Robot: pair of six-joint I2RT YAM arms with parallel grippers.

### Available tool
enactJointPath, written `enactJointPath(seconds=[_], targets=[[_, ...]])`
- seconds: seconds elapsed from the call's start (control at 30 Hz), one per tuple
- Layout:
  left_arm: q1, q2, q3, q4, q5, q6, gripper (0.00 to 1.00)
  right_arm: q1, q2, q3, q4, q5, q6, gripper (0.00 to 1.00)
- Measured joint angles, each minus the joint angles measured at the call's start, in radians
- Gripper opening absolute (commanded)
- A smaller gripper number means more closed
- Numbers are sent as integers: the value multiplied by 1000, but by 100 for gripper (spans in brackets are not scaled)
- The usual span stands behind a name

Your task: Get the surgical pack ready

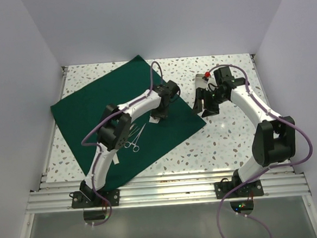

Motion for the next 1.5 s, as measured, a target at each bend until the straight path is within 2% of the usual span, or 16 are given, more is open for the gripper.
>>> enactJointPath(seconds=[0.13, 0.33, 0.53, 0.6, 0.93, 1.17, 1.37, 1.5], targets=[[0, 0, -2, 3, -3, 2, 33, 0, 2, 0, 3, 0, 0, 64], [-2, 2, -2, 10, -3, 3, 24, 0, 3, 0, 9, -2, 1, 64], [0, 3, -2, 11, -13, 19, 9, 0, 21, 0, 22, -19, 7, 64], [2, 3, -2, 11, -16, 24, 0, 0, 29, 0, 23, -25, 10, 64], [11, -3, -1, 6, 9, 36, 0, 1, 37, 0, 40, -47, 23, 64], [79, -110, -22, 8, 224, 39, 0, 1, 73, 8, 101, -155, 55, 68], [206, -397, -215, 160, 478, 36, 0, 2, 117, 6, 295, -307, 124, 70], [250, -488, -285, 223, 545, 36, 0, 5, 164, 51, 325, -322, 201, 71]])
